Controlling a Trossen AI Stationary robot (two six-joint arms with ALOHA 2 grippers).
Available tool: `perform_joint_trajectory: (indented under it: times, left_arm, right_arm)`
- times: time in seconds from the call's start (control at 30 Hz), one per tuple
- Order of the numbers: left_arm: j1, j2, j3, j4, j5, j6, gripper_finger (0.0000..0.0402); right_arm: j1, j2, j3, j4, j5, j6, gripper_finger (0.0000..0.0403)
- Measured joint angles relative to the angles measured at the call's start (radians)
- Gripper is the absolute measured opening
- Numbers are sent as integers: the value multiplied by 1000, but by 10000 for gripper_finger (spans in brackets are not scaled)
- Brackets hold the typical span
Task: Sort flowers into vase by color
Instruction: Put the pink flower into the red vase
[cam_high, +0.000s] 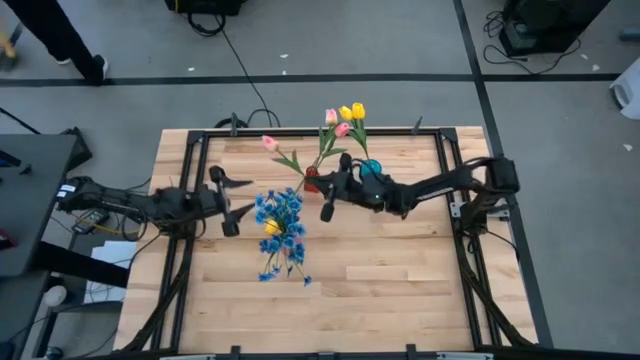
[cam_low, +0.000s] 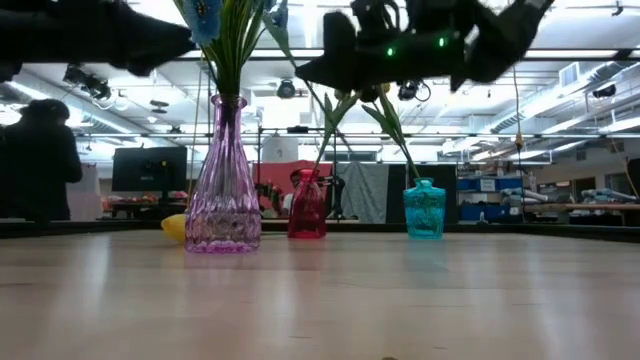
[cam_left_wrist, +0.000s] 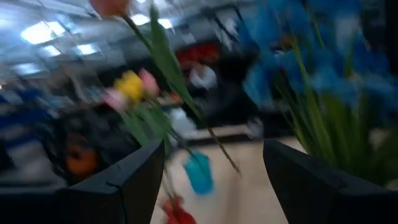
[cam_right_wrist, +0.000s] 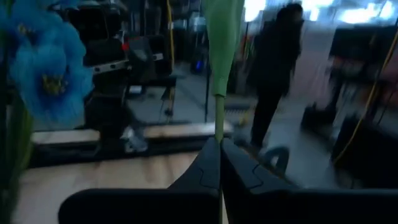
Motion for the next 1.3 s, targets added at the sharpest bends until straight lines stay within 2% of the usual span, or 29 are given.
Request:
perform_joint_trajectory:
  times: [0.17,0.3,0.4,0.53,0.8,0.87,1.0,1.3]
  left_arm:
    - [0,-10,0,63,-56,62,280]
    - [0,-8,0,29,-90,35,280]
    - [0,-8,0,-25,-94,-15,280]
    - [0,-7,0,-105,-101,-58,280]
    - [0,-8,0,-128,-130,-52,280]
    - [0,-8,0,-128,-130,-52,280]
    - [0,-8,0,-119,-130,-52,280]
    - [0,-8,0,-118,-129,-47,280]
  right_arm:
    - [-17,134,14,274,-1,-122,8]
    - [-23,237,79,384,14,-220,8]
    - [-21,278,134,432,65,-300,8]
    - [-24,304,190,434,86,-350,8]
    - [-55,301,223,415,81,-351,8]
    - [-69,301,223,394,51,-327,8]
    - [-80,346,227,449,36,-339,8]
    - [-72,419,226,492,119,-406,9]
